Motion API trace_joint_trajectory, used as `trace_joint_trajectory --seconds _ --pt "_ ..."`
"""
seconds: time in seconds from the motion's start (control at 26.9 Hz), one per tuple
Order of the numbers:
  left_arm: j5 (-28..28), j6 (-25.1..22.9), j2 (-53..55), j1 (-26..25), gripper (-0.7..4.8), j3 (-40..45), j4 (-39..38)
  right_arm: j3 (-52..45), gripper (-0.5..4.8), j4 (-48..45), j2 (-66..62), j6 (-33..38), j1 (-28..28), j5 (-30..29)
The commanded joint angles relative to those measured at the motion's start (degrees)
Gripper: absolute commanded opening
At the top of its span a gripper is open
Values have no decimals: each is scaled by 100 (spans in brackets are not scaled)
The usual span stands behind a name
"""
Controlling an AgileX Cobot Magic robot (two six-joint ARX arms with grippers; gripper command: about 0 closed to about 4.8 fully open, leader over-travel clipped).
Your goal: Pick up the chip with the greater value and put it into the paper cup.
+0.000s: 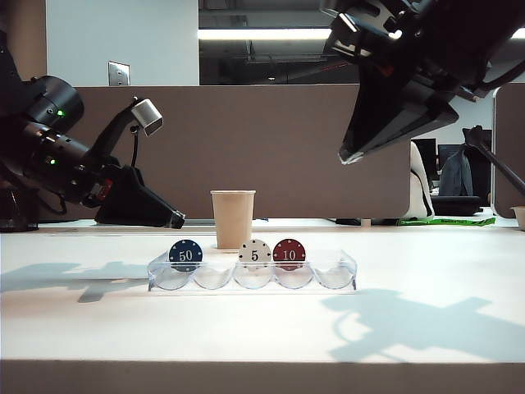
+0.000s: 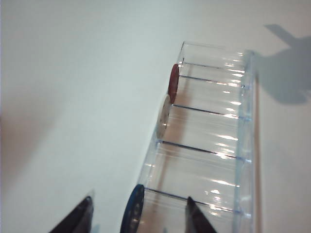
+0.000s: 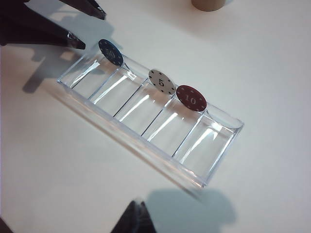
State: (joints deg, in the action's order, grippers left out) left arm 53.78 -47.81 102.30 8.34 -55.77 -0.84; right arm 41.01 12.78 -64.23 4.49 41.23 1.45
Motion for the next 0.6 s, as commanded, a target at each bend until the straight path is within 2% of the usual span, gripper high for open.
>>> trace_joint_trajectory --seconds 0.04,0.6 --pt "26 -26 61 4 251 -44 98 24 -6 -70 17 -2 11 -11" --pt "37 -9 341 31 252 -63 448 24 -6 -98 17 -2 11 -11"
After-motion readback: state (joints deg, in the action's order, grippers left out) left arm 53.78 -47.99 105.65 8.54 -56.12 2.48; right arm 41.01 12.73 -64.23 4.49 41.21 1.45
